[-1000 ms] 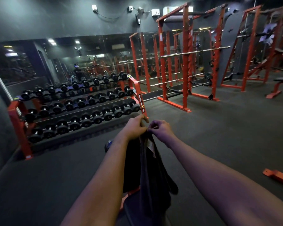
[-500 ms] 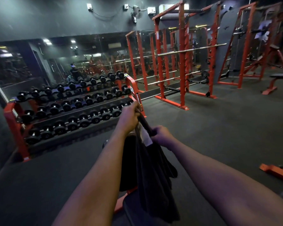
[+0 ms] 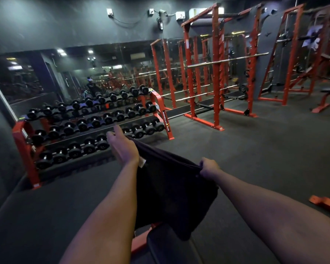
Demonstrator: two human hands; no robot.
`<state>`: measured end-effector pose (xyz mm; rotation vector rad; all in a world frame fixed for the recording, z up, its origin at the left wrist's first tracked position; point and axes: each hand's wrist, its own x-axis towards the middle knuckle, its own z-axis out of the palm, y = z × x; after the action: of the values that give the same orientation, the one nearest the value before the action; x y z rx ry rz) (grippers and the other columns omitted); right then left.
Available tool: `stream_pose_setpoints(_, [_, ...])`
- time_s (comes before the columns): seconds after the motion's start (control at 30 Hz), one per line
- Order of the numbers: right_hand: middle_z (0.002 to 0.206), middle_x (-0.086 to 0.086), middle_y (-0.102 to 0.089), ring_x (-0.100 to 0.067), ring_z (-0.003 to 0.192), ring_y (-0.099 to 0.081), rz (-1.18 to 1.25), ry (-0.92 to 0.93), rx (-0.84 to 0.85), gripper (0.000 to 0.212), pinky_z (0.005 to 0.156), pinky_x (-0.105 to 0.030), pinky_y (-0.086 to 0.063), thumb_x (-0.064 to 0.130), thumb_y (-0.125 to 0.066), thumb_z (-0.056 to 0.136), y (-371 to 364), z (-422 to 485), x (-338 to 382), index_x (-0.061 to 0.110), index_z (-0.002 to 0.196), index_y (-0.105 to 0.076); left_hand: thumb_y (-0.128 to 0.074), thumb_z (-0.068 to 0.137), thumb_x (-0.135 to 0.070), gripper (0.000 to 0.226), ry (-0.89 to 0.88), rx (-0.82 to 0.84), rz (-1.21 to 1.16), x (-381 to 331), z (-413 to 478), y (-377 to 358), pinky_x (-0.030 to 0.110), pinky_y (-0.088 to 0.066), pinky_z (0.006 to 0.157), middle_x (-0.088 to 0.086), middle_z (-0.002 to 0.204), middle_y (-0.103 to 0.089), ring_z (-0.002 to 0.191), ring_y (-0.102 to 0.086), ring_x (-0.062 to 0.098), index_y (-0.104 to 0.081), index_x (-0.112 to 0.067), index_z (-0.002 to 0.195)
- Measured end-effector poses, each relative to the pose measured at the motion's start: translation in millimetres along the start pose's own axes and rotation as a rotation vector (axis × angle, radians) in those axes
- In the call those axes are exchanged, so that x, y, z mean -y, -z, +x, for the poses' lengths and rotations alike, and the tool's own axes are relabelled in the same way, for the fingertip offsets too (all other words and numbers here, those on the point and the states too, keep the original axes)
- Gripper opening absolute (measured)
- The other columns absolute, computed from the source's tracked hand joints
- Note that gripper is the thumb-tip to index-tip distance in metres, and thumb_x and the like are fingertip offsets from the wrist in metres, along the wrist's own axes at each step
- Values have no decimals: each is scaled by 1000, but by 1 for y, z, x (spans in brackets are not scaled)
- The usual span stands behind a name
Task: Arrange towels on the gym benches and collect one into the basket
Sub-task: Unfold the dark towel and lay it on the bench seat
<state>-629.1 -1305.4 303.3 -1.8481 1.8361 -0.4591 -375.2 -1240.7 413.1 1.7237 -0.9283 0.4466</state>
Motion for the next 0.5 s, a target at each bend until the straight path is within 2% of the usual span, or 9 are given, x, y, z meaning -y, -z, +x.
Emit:
stream_pose_setpoints(0.1, [105, -11, -70, -29, 97, -66, 96, -17, -140, 19, 77, -29, -51, 11, -70, 75, 1, 2, -12, 22, 82, -57, -37, 79, 14, 37, 22, 12, 59, 16, 2, 1, 37, -40, 58, 9, 91, -40, 74, -51, 29, -47, -10, 106])
stream_pose_setpoints(0.2, [94, -7, -72, -28, 87, -68, 184, -51, -292, 15, 71, -27, -52, 15, -73, 76, 8, 3, -17, 24, 73, -61, -36, 78, 12, 47, 28, -13, 70, 25, 3, -1, 40, -44, 63, 8, 92, -39, 75, -50, 30, -43, -15, 116])
stream_pose_setpoints(0.3, [85, -6, -69, -28, 78, -65, 261, -75, -418, 9, 64, -25, -43, 17, -71, 79, 16, 3, -17, 19, 75, -64, -36, 81, 10, 52, 51, 8, 53, 32, -1, -2, 35, -40, 64, 11, 99, -44, 77, -47, 26, -40, -17, 125])
stream_pose_setpoints(0.4, [86, -10, -70, -33, 83, -66, 369, -39, -513, 8, 66, -28, -44, 21, -66, 85, 19, 6, -18, 14, 81, -64, -36, 82, 12, 42, 38, 13, 65, 44, -1, -5, 34, -39, 66, 13, 103, -47, 83, -51, 28, -43, -11, 116])
stream_pose_setpoints(0.5, [90, -13, -68, -33, 84, -63, 528, 46, -646, 10, 68, -31, -41, 21, -56, 95, 22, 2, -12, 11, 92, -59, -38, 90, 6, 30, 97, 0, -19, 52, 3, -6, 37, -42, 81, 15, 114, -48, 98, -51, 32, -44, -7, 116])
